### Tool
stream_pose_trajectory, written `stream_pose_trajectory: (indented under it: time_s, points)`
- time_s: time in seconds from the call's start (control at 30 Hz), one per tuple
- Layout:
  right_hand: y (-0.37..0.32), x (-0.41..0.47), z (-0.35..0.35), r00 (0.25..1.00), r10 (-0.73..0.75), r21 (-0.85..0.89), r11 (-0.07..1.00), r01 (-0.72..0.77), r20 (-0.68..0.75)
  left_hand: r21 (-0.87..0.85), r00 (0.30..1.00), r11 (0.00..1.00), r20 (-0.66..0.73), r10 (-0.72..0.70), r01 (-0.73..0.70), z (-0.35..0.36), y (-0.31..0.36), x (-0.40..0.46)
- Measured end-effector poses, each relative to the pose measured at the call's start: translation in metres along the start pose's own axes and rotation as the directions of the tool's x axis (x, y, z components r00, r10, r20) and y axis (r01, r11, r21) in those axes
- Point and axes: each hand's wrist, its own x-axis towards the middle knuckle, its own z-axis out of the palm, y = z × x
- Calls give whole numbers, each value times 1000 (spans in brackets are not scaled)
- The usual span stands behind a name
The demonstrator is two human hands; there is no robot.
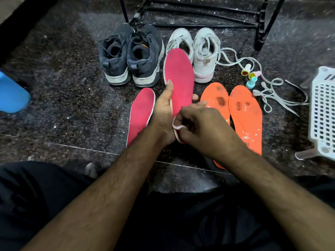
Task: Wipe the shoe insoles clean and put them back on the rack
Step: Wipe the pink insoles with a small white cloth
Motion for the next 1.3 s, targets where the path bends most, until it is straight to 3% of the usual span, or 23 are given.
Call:
stream_pose_trajectory:
  time_s: [0.1, 0.23, 0.33, 0.43, 0.53, 0.67, 0.77, 0.87, 0.97, 1.03, 1.13, 1.2, 1.3]
  points:
    - [9, -3, -7, 993, 26, -40, 999, -21, 115, 25, 996, 998, -75, 52, -51, -1, 1, 3]
    - [26, 12, -16, 990, 67, -215, 972, -93, -126, -38, 999, 999, 7, 36, -36, 11, -12, 3]
    - [17, 19, -10, 981, 31, -128, 990, -56, -191, -8, 999, 1000, 49, -5, 5, 14, -14, -2]
    - [1, 9, -5, 999, -31, -13, 999, 30, -42, 26, 999, 1000, -46, 3, -2, 5, -2, -3]
    - [5, -1, -8, 995, -22, -30, 999, 25, 102, 94, 992, 995, -119, 49, -38, -1, 6, 0]
    - [24, 11, -17, 992, 47, -207, 976, -72, -121, 42, 1000, 999, -13, 17, -16, 12, -12, 1]
    - [18, 22, -17, 970, 64, -158, 982, -103, -235, 26, 997, 999, 69, -26, 25, 16, -19, -1]
    - [0, 10, -5, 992, 6, -10, 1000, -7, -123, 1, 999, 1000, 32, -24, 24, 5, -5, -1]
    - [-3, -3, 0, 999, -1, -25, 1000, 3, 48, 37, 998, 999, -55, 11, -9, -6, 5, 2]
    - [8, 0, -4, 998, 46, -57, 997, -44, 38, 34, 996, 999, -83, 43, -40, -4, 0, 4]
    - [18, 12, -10, 991, 59, -135, 988, -75, -120, -32, 996, 998, -69, 51, -53, 8, -12, 3]
    - [13, 16, -8, 982, 52, -100, 992, -71, -180, -58, 999, 998, -31, 30, -32, 10, -15, -1]
    - [-3, 8, 0, 997, 24, -4, 1000, -25, -67, -31, 998, 999, -53, 27, -29, 3, -3, -3]
